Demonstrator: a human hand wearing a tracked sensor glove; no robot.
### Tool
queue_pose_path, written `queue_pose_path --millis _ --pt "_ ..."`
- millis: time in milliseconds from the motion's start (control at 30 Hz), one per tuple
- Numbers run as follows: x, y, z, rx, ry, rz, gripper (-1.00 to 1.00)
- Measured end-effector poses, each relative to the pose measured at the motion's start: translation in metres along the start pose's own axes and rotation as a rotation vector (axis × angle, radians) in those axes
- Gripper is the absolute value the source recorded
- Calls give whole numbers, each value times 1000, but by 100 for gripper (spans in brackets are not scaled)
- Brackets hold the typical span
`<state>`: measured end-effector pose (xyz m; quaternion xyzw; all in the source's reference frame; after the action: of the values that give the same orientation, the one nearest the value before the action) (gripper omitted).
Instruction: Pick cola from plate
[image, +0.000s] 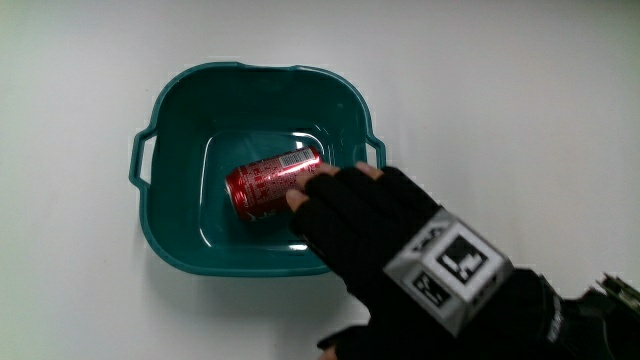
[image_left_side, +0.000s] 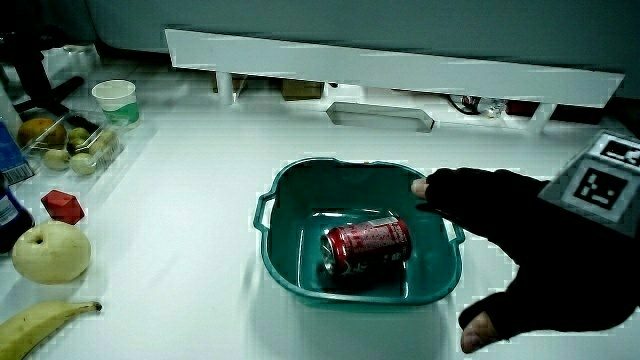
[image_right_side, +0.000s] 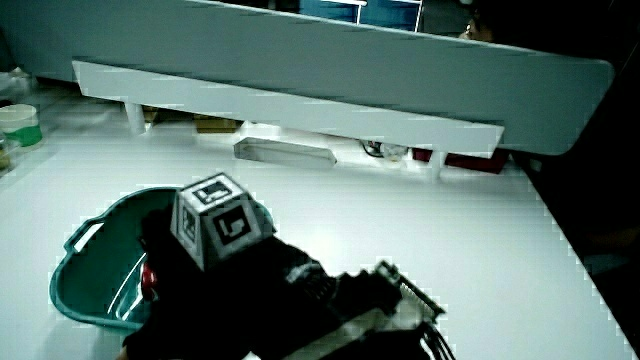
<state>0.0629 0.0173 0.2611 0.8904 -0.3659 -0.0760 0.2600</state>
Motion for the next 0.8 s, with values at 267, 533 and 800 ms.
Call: queue_pose_path --millis 267,533,800 --pt "7 39 12 -3 137 -54 0" --pt "9 81 -9 29 103 -98 0" --pt "9 114 -29 2 93 -115 0"
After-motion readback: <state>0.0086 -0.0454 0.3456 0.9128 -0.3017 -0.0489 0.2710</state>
